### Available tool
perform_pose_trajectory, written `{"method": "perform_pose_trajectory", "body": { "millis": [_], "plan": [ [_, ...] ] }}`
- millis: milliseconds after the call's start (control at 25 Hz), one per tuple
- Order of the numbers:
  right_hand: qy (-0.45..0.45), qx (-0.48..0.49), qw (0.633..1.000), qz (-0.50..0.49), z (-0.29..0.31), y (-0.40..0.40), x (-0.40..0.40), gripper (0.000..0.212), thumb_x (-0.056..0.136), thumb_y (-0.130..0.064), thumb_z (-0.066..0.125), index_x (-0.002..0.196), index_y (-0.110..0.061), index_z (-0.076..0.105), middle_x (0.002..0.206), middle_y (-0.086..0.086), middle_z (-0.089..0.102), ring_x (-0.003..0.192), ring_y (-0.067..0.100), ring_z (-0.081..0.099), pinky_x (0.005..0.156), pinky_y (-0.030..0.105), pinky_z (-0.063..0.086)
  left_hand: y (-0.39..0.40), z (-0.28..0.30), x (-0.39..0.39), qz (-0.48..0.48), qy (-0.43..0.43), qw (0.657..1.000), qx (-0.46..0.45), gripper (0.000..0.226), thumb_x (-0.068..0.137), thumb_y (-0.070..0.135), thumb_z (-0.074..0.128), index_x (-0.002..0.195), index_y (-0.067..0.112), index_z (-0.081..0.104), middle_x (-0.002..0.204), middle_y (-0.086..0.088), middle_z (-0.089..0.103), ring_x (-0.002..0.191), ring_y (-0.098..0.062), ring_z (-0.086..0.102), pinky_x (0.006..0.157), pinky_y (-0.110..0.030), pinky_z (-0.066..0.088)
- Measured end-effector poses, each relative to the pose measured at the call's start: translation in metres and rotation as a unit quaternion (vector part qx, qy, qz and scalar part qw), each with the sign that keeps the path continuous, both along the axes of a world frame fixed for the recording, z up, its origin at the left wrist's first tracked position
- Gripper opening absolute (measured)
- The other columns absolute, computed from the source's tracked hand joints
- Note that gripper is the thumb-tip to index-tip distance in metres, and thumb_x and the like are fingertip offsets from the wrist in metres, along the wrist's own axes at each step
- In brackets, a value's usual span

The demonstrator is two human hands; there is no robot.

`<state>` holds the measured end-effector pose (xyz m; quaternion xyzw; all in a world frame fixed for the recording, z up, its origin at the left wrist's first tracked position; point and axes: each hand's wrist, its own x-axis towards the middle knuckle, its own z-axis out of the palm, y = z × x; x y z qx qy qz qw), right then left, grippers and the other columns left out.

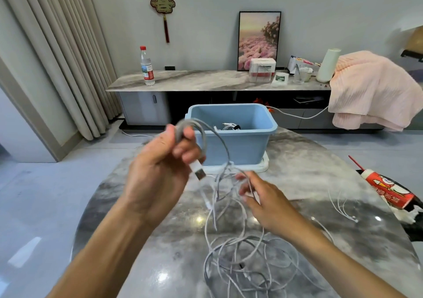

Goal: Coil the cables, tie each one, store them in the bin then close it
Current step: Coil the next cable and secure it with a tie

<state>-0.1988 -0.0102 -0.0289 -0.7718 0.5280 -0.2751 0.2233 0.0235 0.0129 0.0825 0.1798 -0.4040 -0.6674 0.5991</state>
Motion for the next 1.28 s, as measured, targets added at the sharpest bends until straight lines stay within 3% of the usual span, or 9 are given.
{"method": "perform_pose_trajectory", "body": {
  "millis": [120, 440, 560, 640, 760, 920, 1080, 1160, 1280],
  "plan": [
    [0.060, 0.063, 0.992, -0.093, -0.028, -0.006, -0.013, 0.019, 0.101, -0.017, 0.044, 0.096, -0.029, 0.057, 0.074, -0.012, 0.059, 0.065, 0.010, 0.056, 0.069, 0.036, 0.050, -0.001, 0.014, 0.023, 0.013, 0.079, 0.996, -0.036, 0.039, 0.107, 0.031, 0.026, 0.088, 0.016, 0.057, 0.067, 0.010, 0.036, 0.060, -0.004, 0.042, 0.092, -0.034, 0.032],
    [0.183, 0.210, 0.922, -0.268, -0.049, -0.027, -0.078, 0.024, 0.095, -0.019, 0.052, 0.072, -0.019, 0.045, 0.091, 0.008, 0.066, 0.088, 0.031, 0.063, 0.066, 0.031, 0.043, -0.013, 0.014, 0.062, 0.028, 0.200, 0.979, -0.031, 0.033, 0.108, 0.030, 0.030, 0.098, 0.013, 0.057, 0.071, 0.008, 0.045, 0.067, -0.005, 0.051, 0.104, -0.030, 0.017],
    [0.081, 0.307, 0.920, -0.231, -0.030, -0.029, -0.075, 0.017, 0.082, -0.017, 0.076, 0.080, -0.016, 0.059, 0.079, 0.006, 0.063, 0.071, 0.019, 0.059, 0.051, 0.021, 0.039, -0.014, 0.012, 0.054, 0.104, 0.129, 0.986, 0.011, 0.033, 0.106, 0.032, 0.032, 0.092, 0.017, 0.058, 0.068, 0.011, 0.041, 0.062, -0.002, 0.046, 0.087, -0.024, 0.030],
    [-0.027, 0.341, 0.928, -0.149, -0.002, -0.029, -0.068, 0.053, 0.072, -0.017, 0.085, 0.116, -0.027, 0.056, 0.109, 0.004, 0.063, 0.085, 0.013, 0.062, 0.062, 0.020, 0.046, -0.015, 0.007, 0.038, 0.120, 0.069, 0.989, 0.050, 0.033, 0.104, 0.033, 0.033, 0.090, 0.016, 0.057, 0.065, 0.010, 0.038, 0.059, -0.003, 0.044, 0.073, -0.023, 0.033],
    [-0.154, 0.197, 0.966, -0.060, 0.047, -0.014, -0.039, 0.078, 0.076, -0.017, 0.083, 0.137, -0.045, 0.043, 0.136, -0.013, 0.050, 0.121, 0.007, 0.053, 0.086, 0.029, 0.049, -0.010, 0.001, 0.009, 0.101, -0.054, 0.991, 0.066, 0.032, 0.101, 0.032, 0.037, 0.087, 0.012, 0.058, 0.062, 0.006, 0.037, 0.059, -0.008, 0.041, 0.066, -0.023, 0.032],
    [-0.297, 0.018, 0.951, 0.086, 0.081, 0.011, 0.027, 0.048, 0.091, -0.026, 0.064, 0.137, -0.032, 0.051, 0.127, -0.009, 0.062, 0.112, 0.014, 0.062, 0.092, 0.031, 0.052, 0.006, -0.005, -0.020, 0.046, -0.166, 0.985, 0.028, 0.031, 0.091, 0.032, 0.047, 0.084, 0.007, 0.063, 0.060, 0.003, 0.040, 0.059, -0.011, 0.045, 0.059, -0.019, 0.040],
    [-0.396, 0.038, 0.913, 0.087, 0.080, 0.012, 0.037, 0.019, 0.099, -0.029, 0.053, 0.096, -0.020, 0.070, 0.060, 0.003, 0.047, 0.049, 0.019, 0.046, 0.050, 0.034, 0.044, 0.012, -0.002, -0.021, 0.003, -0.111, 0.991, 0.071, 0.026, 0.090, 0.027, 0.052, 0.076, 0.010, 0.065, 0.059, 0.002, 0.041, 0.056, -0.013, 0.046, 0.070, -0.025, 0.039],
    [-0.450, 0.071, 0.889, 0.053, 0.071, 0.012, 0.041, 0.025, 0.098, -0.034, 0.050, 0.085, -0.023, 0.069, 0.055, -0.001, 0.033, 0.044, 0.012, 0.027, 0.041, 0.025, 0.023, 0.010, -0.003, -0.023, -0.019, -0.031, 0.993, 0.111, 0.024, 0.090, 0.028, 0.051, 0.077, 0.011, 0.063, 0.060, 0.003, 0.042, 0.056, -0.012, 0.049, 0.080, -0.033, 0.036],
    [-0.391, 0.032, 0.920, 0.005, 0.053, 0.020, 0.054, 0.028, 0.103, -0.030, 0.045, 0.083, -0.021, 0.063, 0.054, -0.006, 0.036, 0.047, 0.011, 0.029, 0.045, 0.025, 0.024, 0.005, -0.011, -0.028, 0.007, 0.038, 0.990, 0.137, 0.017, 0.088, 0.025, 0.052, 0.088, 0.013, 0.063, 0.066, 0.005, 0.054, 0.065, -0.011, 0.059, 0.089, -0.036, 0.042]
  ]
}}
